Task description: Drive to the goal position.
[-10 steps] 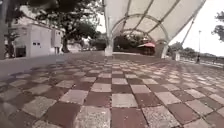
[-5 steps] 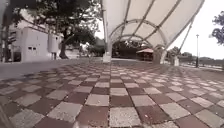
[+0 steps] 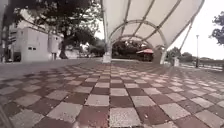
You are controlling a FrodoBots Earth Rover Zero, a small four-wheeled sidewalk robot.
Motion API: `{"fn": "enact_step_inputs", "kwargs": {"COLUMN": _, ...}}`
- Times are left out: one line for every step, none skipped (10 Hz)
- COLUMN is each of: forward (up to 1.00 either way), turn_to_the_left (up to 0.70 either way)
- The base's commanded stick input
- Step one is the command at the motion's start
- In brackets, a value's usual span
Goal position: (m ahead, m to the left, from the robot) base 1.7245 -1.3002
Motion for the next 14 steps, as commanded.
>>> {"fn": "enact_step_inputs", "kwargs": {"forward": 0.7, "turn_to_the_left": 0.0}}
{"fn": "enact_step_inputs", "kwargs": {"forward": 0.7, "turn_to_the_left": 0.0}}
{"fn": "enact_step_inputs", "kwargs": {"forward": 0.7, "turn_to_the_left": 0.0}}
{"fn": "enact_step_inputs", "kwargs": {"forward": 0.7, "turn_to_the_left": 0.0}}
{"fn": "enact_step_inputs", "kwargs": {"forward": 0.7, "turn_to_the_left": 0.0}}
{"fn": "enact_step_inputs", "kwargs": {"forward": 0.7, "turn_to_the_left": 0.0}}
{"fn": "enact_step_inputs", "kwargs": {"forward": 0.7, "turn_to_the_left": 0.0}}
{"fn": "enact_step_inputs", "kwargs": {"forward": 0.7, "turn_to_the_left": 0.0}}
{"fn": "enact_step_inputs", "kwargs": {"forward": 0.7, "turn_to_the_left": 0.0}}
{"fn": "enact_step_inputs", "kwargs": {"forward": 0.7, "turn_to_the_left": 0.0}}
{"fn": "enact_step_inputs", "kwargs": {"forward": 0.7, "turn_to_the_left": 0.0}}
{"fn": "enact_step_inputs", "kwargs": {"forward": 0.7, "turn_to_the_left": 0.0}}
{"fn": "enact_step_inputs", "kwargs": {"forward": 0.7, "turn_to_the_left": 0.0}}
{"fn": "enact_step_inputs", "kwargs": {"forward": 0.7, "turn_to_the_left": 0.0}}
